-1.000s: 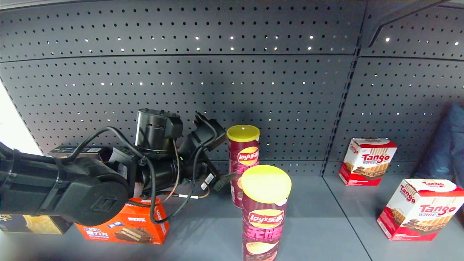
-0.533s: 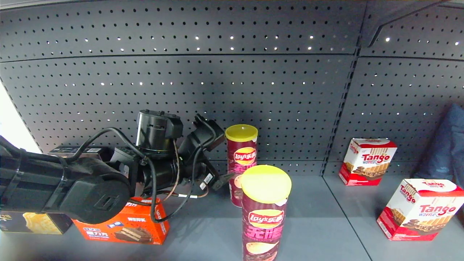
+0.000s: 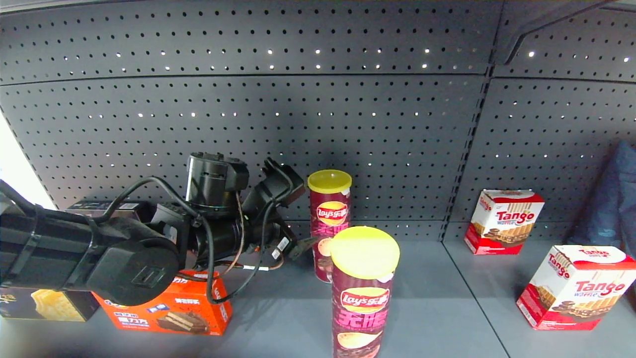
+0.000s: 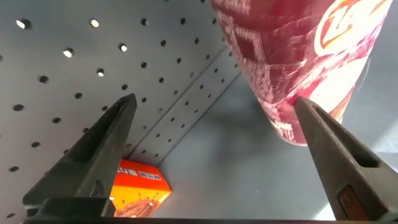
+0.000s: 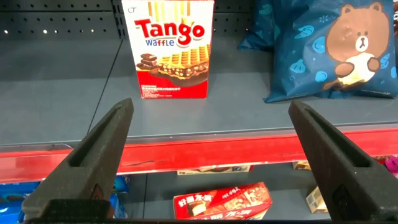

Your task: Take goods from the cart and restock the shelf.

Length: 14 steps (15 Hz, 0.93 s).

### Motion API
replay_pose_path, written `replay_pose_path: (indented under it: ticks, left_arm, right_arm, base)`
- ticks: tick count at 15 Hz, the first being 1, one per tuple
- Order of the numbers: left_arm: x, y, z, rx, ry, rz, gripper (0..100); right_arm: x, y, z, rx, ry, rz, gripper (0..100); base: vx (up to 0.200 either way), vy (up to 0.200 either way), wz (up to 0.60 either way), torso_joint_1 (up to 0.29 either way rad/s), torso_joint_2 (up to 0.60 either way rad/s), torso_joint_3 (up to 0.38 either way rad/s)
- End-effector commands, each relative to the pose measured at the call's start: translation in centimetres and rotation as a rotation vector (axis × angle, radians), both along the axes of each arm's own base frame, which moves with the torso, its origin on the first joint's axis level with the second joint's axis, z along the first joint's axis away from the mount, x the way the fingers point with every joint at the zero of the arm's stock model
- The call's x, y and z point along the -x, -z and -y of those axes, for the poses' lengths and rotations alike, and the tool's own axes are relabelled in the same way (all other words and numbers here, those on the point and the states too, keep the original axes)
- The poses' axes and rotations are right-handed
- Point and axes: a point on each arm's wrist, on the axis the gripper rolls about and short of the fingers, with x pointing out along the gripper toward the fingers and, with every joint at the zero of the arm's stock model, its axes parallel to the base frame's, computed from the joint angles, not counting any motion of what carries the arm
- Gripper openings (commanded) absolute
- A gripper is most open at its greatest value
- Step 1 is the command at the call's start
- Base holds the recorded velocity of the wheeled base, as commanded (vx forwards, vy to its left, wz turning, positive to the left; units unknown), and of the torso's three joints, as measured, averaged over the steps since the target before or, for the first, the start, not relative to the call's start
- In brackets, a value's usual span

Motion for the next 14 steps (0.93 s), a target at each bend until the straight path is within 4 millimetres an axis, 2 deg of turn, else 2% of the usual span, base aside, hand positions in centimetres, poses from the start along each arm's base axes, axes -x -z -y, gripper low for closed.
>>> replay_pose_path:
  ticks: [1, 3, 6, 9, 14]
  left_arm:
    - [0.4, -0.5, 0.0, 0.007, 0.004, 0.013, 100]
    - [1.7, -1.9, -0.9, 0.023, 0.0, 0.043, 100]
    - [1.9, -1.2, -1.6, 0.009, -0.018, 0.021, 100]
    - [1.3, -0.6, -1.9, -0.066, -0.044, 0.038, 100]
    - [-0.9, 1.1, -1.2, -0.1, -0.085, 0.01, 100]
  right_arm:
    - [0.0, 0.0, 0.0, -0.001, -0.001, 0.001, 100]
    - [0.0, 0.1, 0.0, 0.0, -0.001, -0.004, 100]
    - [-0.1, 0.4, 0.0, 0.002, -0.001, -0.014, 100]
    - [-0.1, 0.3, 0.0, 0.0, 0.001, -0.01, 100]
    - [-0.1, 0.3, 0.0, -0.001, 0.003, -0.011, 100]
  base:
    - [0.0, 0.0, 0.0, 0.0, 0.0, 0.0]
    - [0.0, 0.0, 0.0, 0.0, 0.0, 0.0]
    - [0.0, 0.0, 0.0, 0.0, 0.0, 0.0]
    - [0.0, 0.0, 0.0, 0.0, 0.0, 0.0]
    - [0.0, 0.0, 0.0, 0.0, 0.0, 0.0]
